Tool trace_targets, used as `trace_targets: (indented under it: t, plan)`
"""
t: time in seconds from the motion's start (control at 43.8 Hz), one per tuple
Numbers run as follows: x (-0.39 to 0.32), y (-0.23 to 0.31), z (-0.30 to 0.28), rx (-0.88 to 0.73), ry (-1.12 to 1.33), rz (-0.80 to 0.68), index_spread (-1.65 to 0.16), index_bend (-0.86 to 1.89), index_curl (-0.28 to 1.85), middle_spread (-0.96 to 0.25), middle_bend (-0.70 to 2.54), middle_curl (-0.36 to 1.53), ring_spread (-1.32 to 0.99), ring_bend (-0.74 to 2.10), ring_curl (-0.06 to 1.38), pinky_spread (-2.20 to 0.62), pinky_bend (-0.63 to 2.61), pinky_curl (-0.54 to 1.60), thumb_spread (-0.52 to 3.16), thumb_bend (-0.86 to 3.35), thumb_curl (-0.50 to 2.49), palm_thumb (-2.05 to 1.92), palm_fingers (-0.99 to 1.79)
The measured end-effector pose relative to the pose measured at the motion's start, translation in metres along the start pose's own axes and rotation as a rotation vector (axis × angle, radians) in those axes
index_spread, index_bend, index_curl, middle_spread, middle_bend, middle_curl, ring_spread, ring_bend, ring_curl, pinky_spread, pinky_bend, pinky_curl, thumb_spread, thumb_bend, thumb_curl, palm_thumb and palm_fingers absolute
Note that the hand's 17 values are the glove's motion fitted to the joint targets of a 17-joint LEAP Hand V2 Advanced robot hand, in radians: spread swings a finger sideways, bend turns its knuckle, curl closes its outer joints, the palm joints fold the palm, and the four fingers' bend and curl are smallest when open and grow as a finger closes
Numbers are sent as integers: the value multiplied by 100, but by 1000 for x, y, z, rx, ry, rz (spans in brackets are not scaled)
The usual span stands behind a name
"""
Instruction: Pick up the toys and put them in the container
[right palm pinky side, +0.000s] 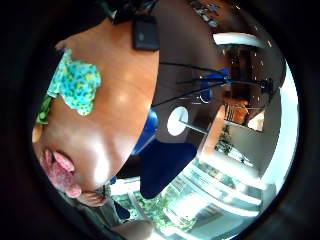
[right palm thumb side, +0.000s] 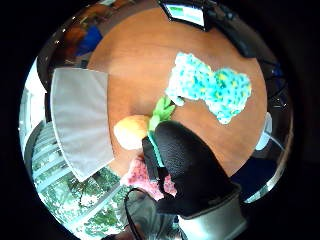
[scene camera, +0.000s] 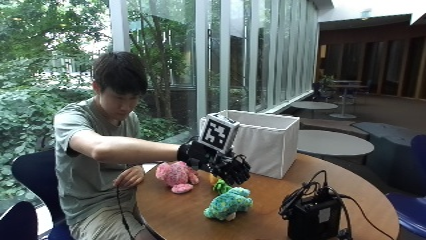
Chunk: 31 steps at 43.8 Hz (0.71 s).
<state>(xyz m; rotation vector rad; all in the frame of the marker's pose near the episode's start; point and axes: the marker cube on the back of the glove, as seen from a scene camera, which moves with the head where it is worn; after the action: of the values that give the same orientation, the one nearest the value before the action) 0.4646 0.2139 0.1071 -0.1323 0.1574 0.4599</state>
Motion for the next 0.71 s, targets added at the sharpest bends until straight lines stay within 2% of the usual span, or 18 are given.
trace_targets:
  t: [0.16, 0.411, 0.48, 0.503, 0.548, 0.571, 0.594, 0.64, 0.708]
  plan:
    - [3, -13, 30, -125, -19, -7, -23, 9, 20, -6, 27, 40, -16, 61, 31, -9, 85, 34, 131, -5, 13, -6, -28]
    - [1, -42, 112, -307, 22, 37, -22, 6, 17, -3, 13, 36, -13, 46, 27, -5, 79, 32, 127, 0, 21, 5, -30]
    - [0, -46, 136, -323, -35, 1, -21, 5, 16, -3, 12, 34, -14, 49, 28, -5, 80, 33, 128, 1, 23, 8, -25]
    - [1, -47, 139, -302, -76, -13, -23, 11, 17, -6, 21, 37, -17, 58, 31, -10, 82, 33, 130, 3, 24, 12, 8]
    - [2, -49, 141, -243, -142, -25, -23, 16, 17, -9, 26, 38, -22, 66, 30, -15, 85, 32, 134, 6, 26, 17, 35]
    - [3, -50, 141, -219, -158, -26, -24, 20, 18, -12, 28, 38, -25, 83, 35, -21, 93, 34, 137, 10, 27, 23, 72]
    - [3, -50, 141, -202, -168, -25, -24, 18, 17, -13, 26, 37, -27, 84, 31, -23, 92, 30, 138, 11, 28, 25, 75]
    - [1, -51, 142, -177, -180, -22, -24, 21, 19, -15, 26, 39, -30, 99, 37, -27, 102, 35, 136, 17, 33, 38, 94]
    - [-5, -51, 143, -119, -189, -16, -24, 29, 23, -18, 29, 42, -33, 106, 42, -30, 107, 39, 129, 22, 40, 51, 105]
